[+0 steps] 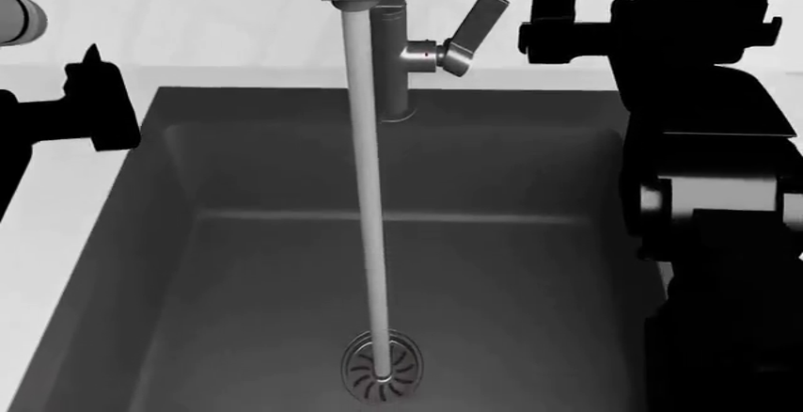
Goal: Pick the eggplants and mangos from the sink and place them in one bowl. Place the bell pepper in the other bowl. Then turn off the sink faucet.
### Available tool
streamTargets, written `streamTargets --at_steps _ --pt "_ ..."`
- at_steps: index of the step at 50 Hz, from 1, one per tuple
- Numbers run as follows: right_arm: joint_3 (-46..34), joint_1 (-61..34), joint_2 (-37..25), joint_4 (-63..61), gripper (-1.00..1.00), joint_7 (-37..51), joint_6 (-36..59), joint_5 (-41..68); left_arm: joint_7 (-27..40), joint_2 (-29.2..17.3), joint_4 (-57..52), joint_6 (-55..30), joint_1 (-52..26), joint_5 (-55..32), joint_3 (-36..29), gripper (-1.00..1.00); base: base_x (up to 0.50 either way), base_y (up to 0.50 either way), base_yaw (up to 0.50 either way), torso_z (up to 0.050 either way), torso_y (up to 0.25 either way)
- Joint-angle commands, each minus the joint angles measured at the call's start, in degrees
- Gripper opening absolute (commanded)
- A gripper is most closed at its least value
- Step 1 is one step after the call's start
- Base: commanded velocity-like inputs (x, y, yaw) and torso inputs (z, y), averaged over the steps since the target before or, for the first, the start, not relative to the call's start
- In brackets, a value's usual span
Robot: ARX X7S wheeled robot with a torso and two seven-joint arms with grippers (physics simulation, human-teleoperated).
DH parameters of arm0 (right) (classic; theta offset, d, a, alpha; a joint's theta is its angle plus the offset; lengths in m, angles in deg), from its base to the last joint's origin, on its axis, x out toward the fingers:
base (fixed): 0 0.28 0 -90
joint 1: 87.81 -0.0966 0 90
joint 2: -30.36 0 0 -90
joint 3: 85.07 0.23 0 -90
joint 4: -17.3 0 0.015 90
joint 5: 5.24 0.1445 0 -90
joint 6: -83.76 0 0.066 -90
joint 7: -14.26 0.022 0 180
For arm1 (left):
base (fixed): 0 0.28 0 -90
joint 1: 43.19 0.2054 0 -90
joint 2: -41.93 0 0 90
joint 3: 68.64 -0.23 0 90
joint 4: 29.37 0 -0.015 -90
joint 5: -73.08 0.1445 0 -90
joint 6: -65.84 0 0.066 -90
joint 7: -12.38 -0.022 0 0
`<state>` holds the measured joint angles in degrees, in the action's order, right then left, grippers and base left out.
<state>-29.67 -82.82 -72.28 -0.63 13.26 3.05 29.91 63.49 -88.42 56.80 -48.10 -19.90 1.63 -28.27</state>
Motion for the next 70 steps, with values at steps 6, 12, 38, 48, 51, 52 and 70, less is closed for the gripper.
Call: streamTargets --at_steps 6,12,38,48,51,52,70 --pt "1.91 -0.85 1.24 2.49 1.00 -0.01 -1.82 -2.05 -0.90 0.38 0.27 0.19 -0.30 -0.93 1.50 1.00 0.00 0.00 0.00 0.011 -0.129" --pt "2.92 -0.62 0.64 0.39 1.00 -0.22 -1.66 -1.37 -0.99 0.89 0.79 -0.51 -1.85 -1.34 1.81 1.00 0.00 0.00 0.00 0.011 -0.129" --pt "5.25 -2.49 1.96 2.46 1.00 -2.85 -3.84 -0.64 -1.57 2.81 2.43 -2.66 -6.84 -0.92 1.94 1.00 0.00 0.00 0.00 0.012 -0.130" --pt "7.40 -3.43 2.66 2.73 1.00 -4.16 -4.58 -2.52 -2.00 2.68 2.40 -2.71 -7.29 -0.98 2.19 1.00 0.00 0.00 0.00 0.013 -0.105" --pt "8.62 -3.81 2.94 2.80 1.00 -5.02 -4.45 -3.13 -1.77 2.49 2.32 -3.05 -6.80 -1.85 2.29 1.00 0.00 0.00 0.00 0.000 0.000" --pt "9.09 -3.89 3.07 2.81 1.00 -5.24 -4.40 -3.47 -1.57 2.48 2.56 -3.24 -6.74 -2.20 2.37 1.00 0.00 0.00 0.00 0.000 0.000" --pt "26.16 -5.46 6.91 2.90 1.00 -10.07 -2.47 -17.29 -2.29 1.95 3.46 -2.51 -5.80 -2.10 2.76 1.00 0.00 0.00 0.00 0.000 0.000"
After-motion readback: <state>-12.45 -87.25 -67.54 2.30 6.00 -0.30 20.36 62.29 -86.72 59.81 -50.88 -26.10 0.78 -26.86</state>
